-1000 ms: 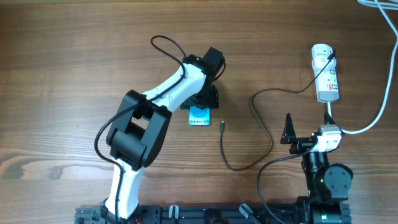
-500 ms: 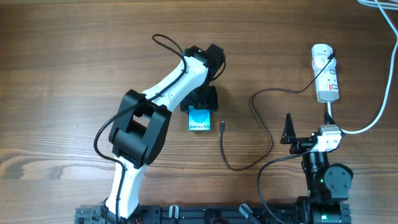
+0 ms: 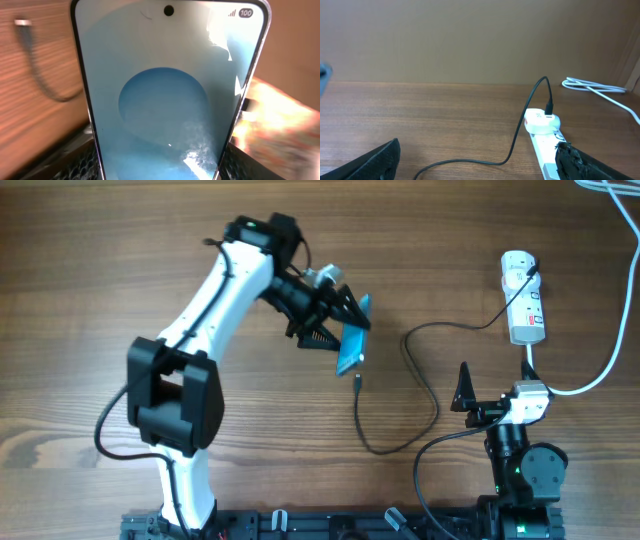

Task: Plug charger to phone and switch on socket
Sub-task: 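Lift the phone with the left gripper and hold it upright, then reach the right gripper to the black cable plug and grasp it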

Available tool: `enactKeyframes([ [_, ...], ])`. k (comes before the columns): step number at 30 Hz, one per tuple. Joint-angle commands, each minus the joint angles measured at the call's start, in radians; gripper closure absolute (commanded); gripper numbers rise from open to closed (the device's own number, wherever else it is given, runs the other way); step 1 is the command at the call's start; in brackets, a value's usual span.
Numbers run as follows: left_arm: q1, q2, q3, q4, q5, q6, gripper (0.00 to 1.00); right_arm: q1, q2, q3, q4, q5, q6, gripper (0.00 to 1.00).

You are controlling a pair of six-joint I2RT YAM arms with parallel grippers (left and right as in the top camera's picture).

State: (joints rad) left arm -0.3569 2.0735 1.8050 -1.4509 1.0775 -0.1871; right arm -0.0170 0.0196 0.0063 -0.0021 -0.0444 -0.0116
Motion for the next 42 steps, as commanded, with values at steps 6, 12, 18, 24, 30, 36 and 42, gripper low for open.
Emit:
enactKeyframes([
  [6, 0.161, -0.03, 0.023, -0.03, 0.438, -0.038, 0.25, -0.005, -0.006, -0.001, 0.003, -0.002, 0.012, 0.0],
  [12, 0.205, -0.03, 0.023, -0.036, 0.499, -0.141, 0.24, -0.005, -0.006, -0.001, 0.003, -0.002, 0.012, 0.0],
  [18, 0.227, -0.03, 0.023, -0.065, 0.499, -0.174, 0.22, -0.005, -0.006, -0.001, 0.003, -0.002, 0.012, 0.0],
  [24, 0.231, -0.03, 0.023, -0.11, 0.499, -0.188, 0.22, -0.005, -0.006, -0.001, 0.01, -0.104, 0.166, 0.0],
  [30, 0.231, -0.03, 0.023, -0.11, 0.499, -0.188, 0.22, -0.003, -0.002, -0.001, 0.125, -0.339, 0.945, 0.0],
  [36, 0.231, -0.03, 0.023, -0.109, 0.499, -0.187, 0.23, -0.003, 0.032, 0.178, 0.146, -0.485, 0.75, 0.0],
  [42, 0.231, -0.03, 0.023, -0.109, 0.499, -0.187, 0.22, -0.003, 0.515, 0.714, -0.481, -0.611, 0.401, 0.0],
])
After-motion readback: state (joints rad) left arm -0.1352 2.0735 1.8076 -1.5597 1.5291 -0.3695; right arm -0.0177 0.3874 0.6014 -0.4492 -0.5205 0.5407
